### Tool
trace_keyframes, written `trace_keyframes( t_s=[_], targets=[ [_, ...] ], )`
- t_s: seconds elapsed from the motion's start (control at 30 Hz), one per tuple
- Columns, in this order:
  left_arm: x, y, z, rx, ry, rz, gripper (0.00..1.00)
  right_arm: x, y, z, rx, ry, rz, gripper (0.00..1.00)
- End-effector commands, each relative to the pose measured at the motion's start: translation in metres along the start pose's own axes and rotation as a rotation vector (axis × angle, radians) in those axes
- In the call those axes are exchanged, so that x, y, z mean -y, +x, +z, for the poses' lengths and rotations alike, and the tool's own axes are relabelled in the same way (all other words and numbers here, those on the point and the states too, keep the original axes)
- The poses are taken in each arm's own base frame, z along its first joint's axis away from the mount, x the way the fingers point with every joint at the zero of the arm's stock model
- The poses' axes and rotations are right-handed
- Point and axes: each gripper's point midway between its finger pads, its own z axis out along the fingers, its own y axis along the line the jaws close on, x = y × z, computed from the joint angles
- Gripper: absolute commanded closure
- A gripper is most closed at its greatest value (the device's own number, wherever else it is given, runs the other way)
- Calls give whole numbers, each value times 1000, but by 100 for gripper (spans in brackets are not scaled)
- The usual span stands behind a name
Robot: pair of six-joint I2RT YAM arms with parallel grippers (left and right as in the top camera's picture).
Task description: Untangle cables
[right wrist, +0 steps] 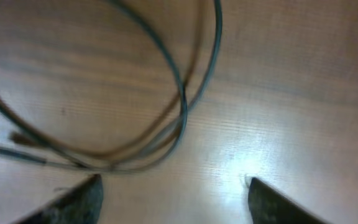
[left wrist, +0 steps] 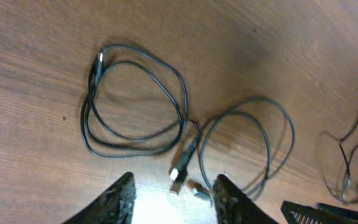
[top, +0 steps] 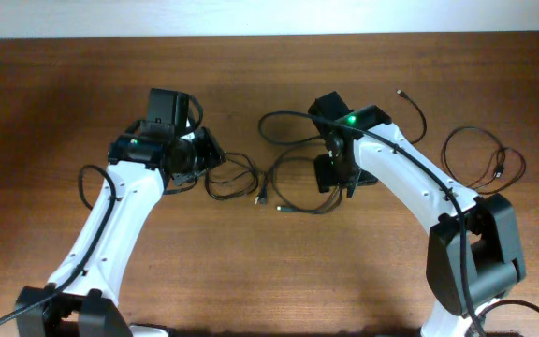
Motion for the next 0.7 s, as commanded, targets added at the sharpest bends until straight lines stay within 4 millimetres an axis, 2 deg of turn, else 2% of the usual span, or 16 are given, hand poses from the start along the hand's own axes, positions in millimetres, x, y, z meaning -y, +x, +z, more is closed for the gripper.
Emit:
trace_keyframes(
  t_s=[0.0, 0.03, 0.1, 0.17, 0.2, 0.33, 0.4, 0.5, 0.53, 0.6, 0.67],
  targets=[
    [-23, 7, 25, -36, -82, -4, 59, 0, -13, -1, 45, 3, 34, 22],
    [-25, 9, 30, -50, -88, 9, 59, -6, -14, -5, 40, -28, 24, 22],
    [-30, 11, 44, -78, -105, 32, 57, -47, -15, -23, 21, -266, -65, 23],
    [-23, 18, 64, -144, -44, 91, 56, -77, -17, -32, 16, -442, -70, 36],
    [-22, 20, 73, -164, -30, 101, 56, -86, -18, -32, 11, -492, -71, 43],
    [-39, 28, 109, -225, -75, 85, 58, -101, -27, -22, 0, -555, -15, 50],
    [-50, 38, 128, -277, -98, 68, 58, -105, -33, -10, -31, -559, 101, 66],
    [-61, 48, 141, -324, -122, 53, 58, -122, -47, -3, 7, -599, 115, 66],
    [-61, 49, 142, -327, -124, 52, 58, -127, -52, -1, 24, -608, 106, 63],
    [-61, 48, 143, -323, -121, 54, 67, -132, -60, 12, 54, -565, 141, 51],
    [-61, 48, 143, -324, -122, 54, 74, -129, -59, 29, 57, -474, 211, 49]
  ],
)
